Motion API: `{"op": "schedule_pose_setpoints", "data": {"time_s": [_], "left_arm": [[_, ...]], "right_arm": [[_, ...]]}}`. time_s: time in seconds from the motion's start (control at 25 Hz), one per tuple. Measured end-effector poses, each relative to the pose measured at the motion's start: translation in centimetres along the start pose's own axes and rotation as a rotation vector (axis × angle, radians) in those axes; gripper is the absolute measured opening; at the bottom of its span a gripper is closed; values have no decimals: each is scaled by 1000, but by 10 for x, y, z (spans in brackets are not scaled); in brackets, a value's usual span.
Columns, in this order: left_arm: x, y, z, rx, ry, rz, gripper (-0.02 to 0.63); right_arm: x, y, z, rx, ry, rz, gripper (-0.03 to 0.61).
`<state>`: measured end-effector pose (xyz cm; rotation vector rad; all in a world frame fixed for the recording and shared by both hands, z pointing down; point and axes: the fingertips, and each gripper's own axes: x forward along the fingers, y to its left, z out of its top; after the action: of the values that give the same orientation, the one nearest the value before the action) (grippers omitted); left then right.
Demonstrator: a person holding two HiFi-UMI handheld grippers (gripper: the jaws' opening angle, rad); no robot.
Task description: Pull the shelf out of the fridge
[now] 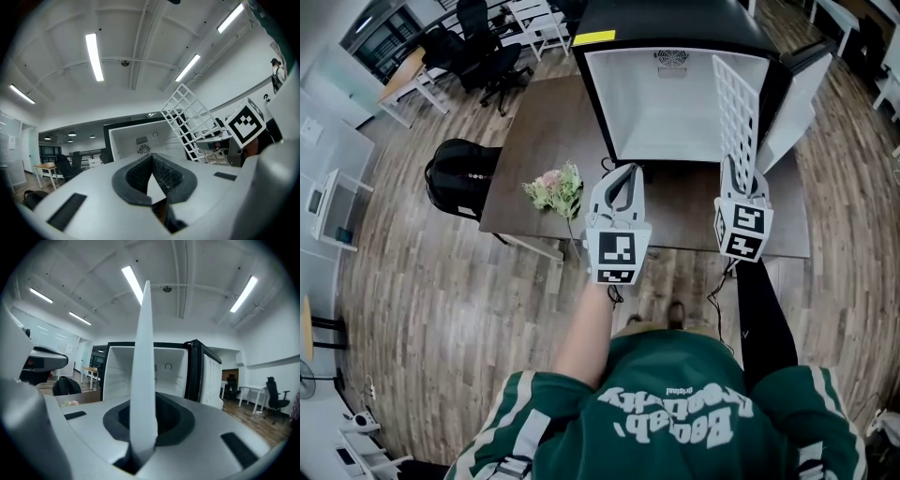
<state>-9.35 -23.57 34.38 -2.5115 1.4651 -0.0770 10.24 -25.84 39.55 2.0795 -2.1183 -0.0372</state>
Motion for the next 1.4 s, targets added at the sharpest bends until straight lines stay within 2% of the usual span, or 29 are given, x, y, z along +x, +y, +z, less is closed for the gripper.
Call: {"op": "schedule_pose_setpoints", "data": {"time_s": [0.48,1.08,1.4], "left_arm": [[22,-11,16,-17,-18,-3,15],[58,-26,9,9,1,10,15],[63,-34,6,9,-4,25,15]], "right_arm": [[-16,-8,26,8,-111,40,52],[-9,-32,19,70,-158,64,52],[-2,-37,13,67,-158,97,52]]}}
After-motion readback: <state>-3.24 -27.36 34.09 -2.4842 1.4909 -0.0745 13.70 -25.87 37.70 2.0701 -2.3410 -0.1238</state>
